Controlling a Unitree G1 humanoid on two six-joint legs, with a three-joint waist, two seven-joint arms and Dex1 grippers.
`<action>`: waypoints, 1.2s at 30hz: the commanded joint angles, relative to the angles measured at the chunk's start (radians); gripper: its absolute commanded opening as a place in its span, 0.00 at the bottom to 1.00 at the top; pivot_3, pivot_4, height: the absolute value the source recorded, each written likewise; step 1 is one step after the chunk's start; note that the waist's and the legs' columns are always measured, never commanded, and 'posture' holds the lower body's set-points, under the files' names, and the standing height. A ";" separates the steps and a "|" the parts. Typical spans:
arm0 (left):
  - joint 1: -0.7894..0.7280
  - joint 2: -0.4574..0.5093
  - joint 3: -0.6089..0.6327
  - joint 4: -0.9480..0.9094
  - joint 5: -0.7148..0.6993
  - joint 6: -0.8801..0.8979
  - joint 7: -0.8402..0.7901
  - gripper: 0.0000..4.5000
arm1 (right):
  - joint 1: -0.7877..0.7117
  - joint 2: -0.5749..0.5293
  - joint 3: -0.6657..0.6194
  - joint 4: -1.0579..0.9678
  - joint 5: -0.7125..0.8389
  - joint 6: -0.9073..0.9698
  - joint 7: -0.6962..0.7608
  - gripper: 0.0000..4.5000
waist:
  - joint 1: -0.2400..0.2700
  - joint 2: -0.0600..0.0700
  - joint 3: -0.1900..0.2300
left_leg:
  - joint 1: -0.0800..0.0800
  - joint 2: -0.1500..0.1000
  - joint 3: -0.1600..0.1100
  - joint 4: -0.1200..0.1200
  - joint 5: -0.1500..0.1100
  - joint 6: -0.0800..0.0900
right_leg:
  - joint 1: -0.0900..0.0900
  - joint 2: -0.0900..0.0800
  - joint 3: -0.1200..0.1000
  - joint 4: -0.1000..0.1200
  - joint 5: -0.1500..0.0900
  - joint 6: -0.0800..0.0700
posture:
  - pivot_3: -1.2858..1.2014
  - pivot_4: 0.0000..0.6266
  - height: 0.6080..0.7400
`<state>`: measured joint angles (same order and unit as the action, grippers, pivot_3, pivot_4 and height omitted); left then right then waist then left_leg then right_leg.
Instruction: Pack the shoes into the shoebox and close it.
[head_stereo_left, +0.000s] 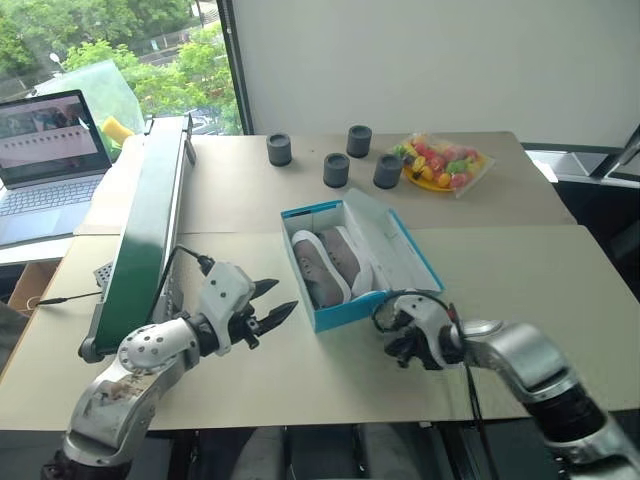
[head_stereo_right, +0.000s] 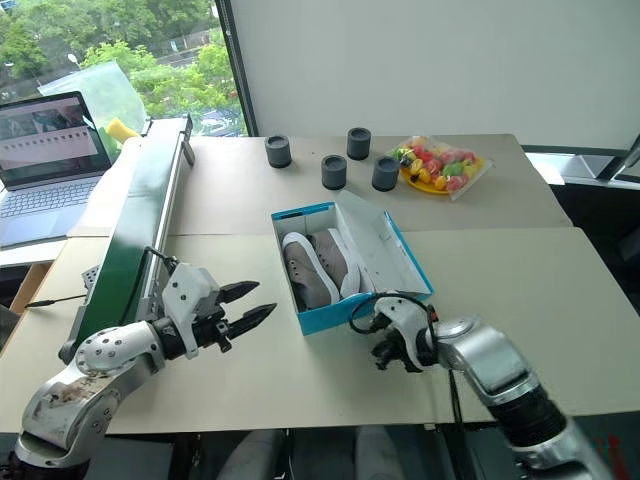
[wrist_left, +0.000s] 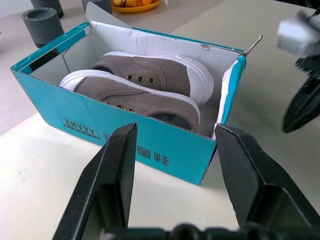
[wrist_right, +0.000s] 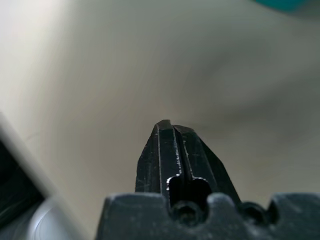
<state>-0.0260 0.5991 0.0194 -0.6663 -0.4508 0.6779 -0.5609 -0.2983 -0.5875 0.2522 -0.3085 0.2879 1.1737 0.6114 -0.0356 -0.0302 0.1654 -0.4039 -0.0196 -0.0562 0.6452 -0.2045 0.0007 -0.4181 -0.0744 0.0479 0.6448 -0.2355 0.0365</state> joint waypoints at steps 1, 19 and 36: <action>-0.012 0.010 0.017 -0.019 -0.010 -0.006 -0.008 0.58 | 0.028 0.102 -0.103 0.039 -0.055 -0.077 -0.164 0.01 | -0.003 -0.001 0.000 | 0.001 0.000 0.000 0.000 0.000 0.000 | 0.001 0.000 0.000 -0.001 0.000 0.000 | 0.52 0.24 1.00; -0.047 0.041 0.034 -0.017 -0.033 0.026 -0.004 0.58 | -0.261 0.719 -0.765 0.323 0.236 -0.353 -0.588 0.01 | -0.010 0.001 0.001 | 0.003 0.001 0.002 -0.003 0.000 0.000 | -0.001 0.001 0.003 0.002 0.001 -0.001 | 0.52 0.24 1.00; -0.014 0.028 0.042 -0.048 -0.030 0.050 0.048 0.58 | -0.275 0.491 -0.521 0.037 0.774 -0.275 -0.062 0.01 | -0.013 0.003 0.002 | 0.001 0.001 0.002 -0.003 0.000 0.000 | -0.002 0.002 0.004 0.001 0.001 0.000 | 0.52 0.24 1.00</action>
<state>-0.0391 0.6288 0.0376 -0.6735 -0.4753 0.7296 -0.5216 -0.5767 -0.0664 -0.3093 -0.2392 1.0443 0.8853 0.4990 -0.0490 -0.0267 0.1677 -0.4025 -0.0184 -0.0545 0.6421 -0.2044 0.0010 -0.4199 -0.0728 0.0519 0.6461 -0.2349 0.0361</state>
